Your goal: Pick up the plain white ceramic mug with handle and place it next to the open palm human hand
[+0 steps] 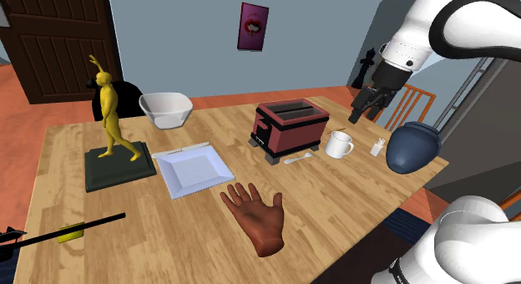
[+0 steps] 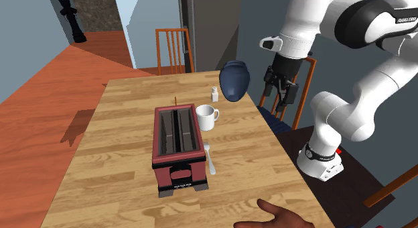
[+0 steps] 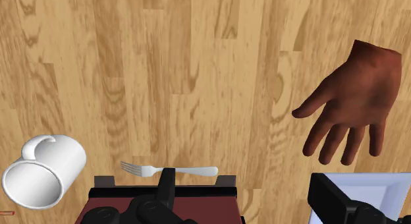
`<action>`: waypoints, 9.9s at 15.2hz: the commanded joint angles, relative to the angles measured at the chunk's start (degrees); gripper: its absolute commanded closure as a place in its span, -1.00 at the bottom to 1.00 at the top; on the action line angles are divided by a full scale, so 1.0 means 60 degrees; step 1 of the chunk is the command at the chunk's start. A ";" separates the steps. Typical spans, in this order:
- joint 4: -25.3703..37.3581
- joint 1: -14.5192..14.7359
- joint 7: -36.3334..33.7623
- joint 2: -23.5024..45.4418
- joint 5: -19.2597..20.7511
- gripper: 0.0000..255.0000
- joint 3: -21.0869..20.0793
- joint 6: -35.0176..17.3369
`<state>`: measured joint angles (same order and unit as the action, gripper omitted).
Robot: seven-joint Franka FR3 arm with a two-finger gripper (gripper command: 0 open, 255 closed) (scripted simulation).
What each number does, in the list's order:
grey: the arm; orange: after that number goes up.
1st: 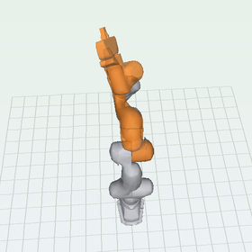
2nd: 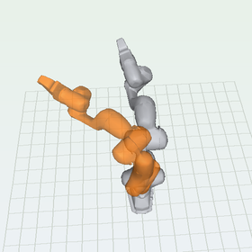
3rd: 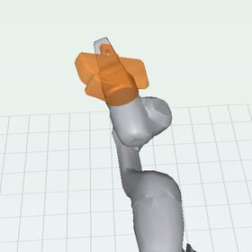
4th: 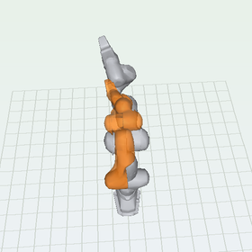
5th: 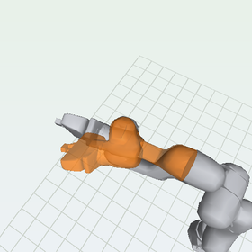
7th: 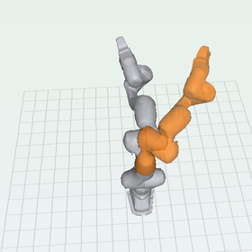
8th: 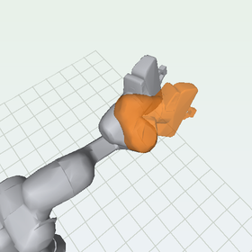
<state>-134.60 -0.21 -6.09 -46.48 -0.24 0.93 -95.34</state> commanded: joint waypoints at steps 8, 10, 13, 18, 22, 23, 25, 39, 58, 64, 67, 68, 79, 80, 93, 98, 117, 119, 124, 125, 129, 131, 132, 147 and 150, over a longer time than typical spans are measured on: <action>-0.0657 -0.0330 0.1181 0.1061 0.0652 -1.00 0.1053 -0.1676; -0.0734 -0.0415 0.1513 0.1478 0.0803 -1.00 0.1358 -0.2167; -0.0754 -0.0519 0.2014 0.2193 0.0980 -1.00 0.1818 -0.2902; -0.0532 -0.0617 0.2885 0.3591 0.1094 -1.00 0.2590 -0.4085; -0.0127 -0.0635 0.3663 0.4870 0.0942 -1.00 0.3190 -0.4949; 0.0005 -0.0636 0.3876 0.5210 0.0859 -1.00 0.3332 -0.5148; 0.0306 -0.0639 0.4325 0.5910 0.0637 -1.00 0.3602 -0.5521; 0.1010 -0.0792 0.5921 0.8475 -0.0740 -1.00 0.4055 -0.7153; 0.1102 -0.0779 0.5829 0.8303 -0.0614 1.00 0.4070 -0.6910; 0.1428 -0.0755 0.5593 0.7836 -0.0296 1.00 0.4083 -0.6169; 0.1619 -0.0748 0.5497 0.7631 -0.0168 1.00 0.4076 -0.5794; 0.1687 -0.0746 0.5468 0.7567 -0.0130 1.00 0.4073 -0.5669; 0.2569 -0.0729 0.5231 0.7009 0.0169 1.00 0.4015 -0.4282; 0.2662 -0.0727 0.5216 0.6971 0.0187 1.00 0.4008 -0.4156; 0.3107 -0.0326 0.4080 0.6326 0.0499 1.00 0.3384 -0.3102; 0.2791 0.0144 0.2835 0.6052 0.0611 1.00 0.2657 -0.3122; 0.4069 0.1990 -0.1450 0.7222 0.0561 1.00 0.0172 -0.2828; 0.4476 0.2202 -0.1906 0.7560 0.0586 1.00 -0.0069 -0.2735; 0.3935 0.2200 -0.1939 0.7646 0.0600 1.00 -0.0064 -0.3363; 0.3833 0.2199 -0.1946 0.7670 0.0603 1.00 -0.0064 -0.3488; 0.3448 0.2196 -0.1973 0.7783 0.0617 1.00 -0.0061 -0.3985; 0.3268 0.2195 -0.1987 0.7851 0.0625 1.00 -0.0060 -0.4233; 0.3181 0.2194 -0.1994 0.7888 0.0629 1.00 -0.0059 -0.4357; 0.2129 0.2181 -0.2113 0.8671 0.0706 1.00 -0.0047 -0.6190; 0.1983 0.2178 -0.2138 0.8866 0.0725 1.00 -0.0044 -0.6531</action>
<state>-122.45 12.86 -18.82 6.26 4.05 0.65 -133.78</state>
